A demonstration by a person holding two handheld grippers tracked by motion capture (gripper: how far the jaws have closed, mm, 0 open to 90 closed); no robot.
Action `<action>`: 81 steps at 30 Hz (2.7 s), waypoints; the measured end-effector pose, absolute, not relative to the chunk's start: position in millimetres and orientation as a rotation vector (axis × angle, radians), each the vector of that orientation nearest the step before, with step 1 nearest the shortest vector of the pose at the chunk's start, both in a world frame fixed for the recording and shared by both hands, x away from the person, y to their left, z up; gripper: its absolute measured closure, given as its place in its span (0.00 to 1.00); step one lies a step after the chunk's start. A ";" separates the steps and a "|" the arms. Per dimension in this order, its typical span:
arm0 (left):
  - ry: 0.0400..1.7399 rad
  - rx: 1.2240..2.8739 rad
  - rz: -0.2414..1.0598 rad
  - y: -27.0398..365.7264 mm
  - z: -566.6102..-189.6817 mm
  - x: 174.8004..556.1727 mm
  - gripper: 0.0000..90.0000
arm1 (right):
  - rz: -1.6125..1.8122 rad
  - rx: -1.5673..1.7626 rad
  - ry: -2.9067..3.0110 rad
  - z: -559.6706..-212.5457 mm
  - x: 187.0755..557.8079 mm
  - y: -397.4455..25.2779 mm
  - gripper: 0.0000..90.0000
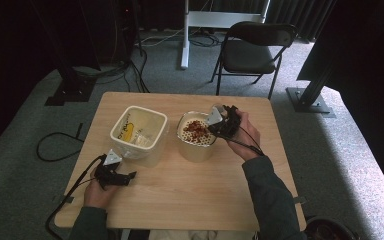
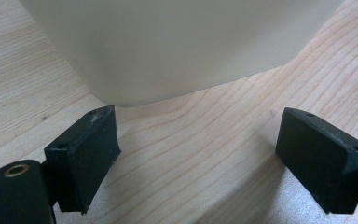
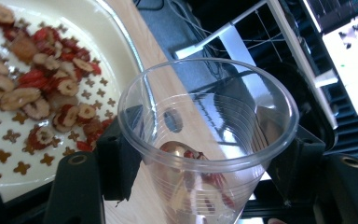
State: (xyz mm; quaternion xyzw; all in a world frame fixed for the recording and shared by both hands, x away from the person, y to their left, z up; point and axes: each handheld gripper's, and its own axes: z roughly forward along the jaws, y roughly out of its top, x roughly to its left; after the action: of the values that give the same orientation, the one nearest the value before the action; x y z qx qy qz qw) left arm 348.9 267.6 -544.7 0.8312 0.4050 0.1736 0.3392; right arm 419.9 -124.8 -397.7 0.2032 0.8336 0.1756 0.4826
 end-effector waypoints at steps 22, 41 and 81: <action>1.055 2.163 0.452 267.6 -544.7 348.9 0.15 | 0.031 0.149 2.001 -404.6 416.2 -89.9 0.39; 1.055 2.163 0.451 267.6 -544.7 348.9 0.15 | -0.029 0.071 1.986 -402.6 417.1 -86.9 0.39; 1.055 2.163 0.452 267.6 -544.8 348.9 0.15 | -0.201 -0.038 1.967 -408.2 420.6 -85.0 0.38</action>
State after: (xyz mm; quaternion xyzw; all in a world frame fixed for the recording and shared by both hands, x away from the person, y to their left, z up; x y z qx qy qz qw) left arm 348.9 267.6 -544.8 0.8307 0.4054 0.1735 0.3397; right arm 420.6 -85.0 -408.2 -0.0160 0.8309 -0.0849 0.5497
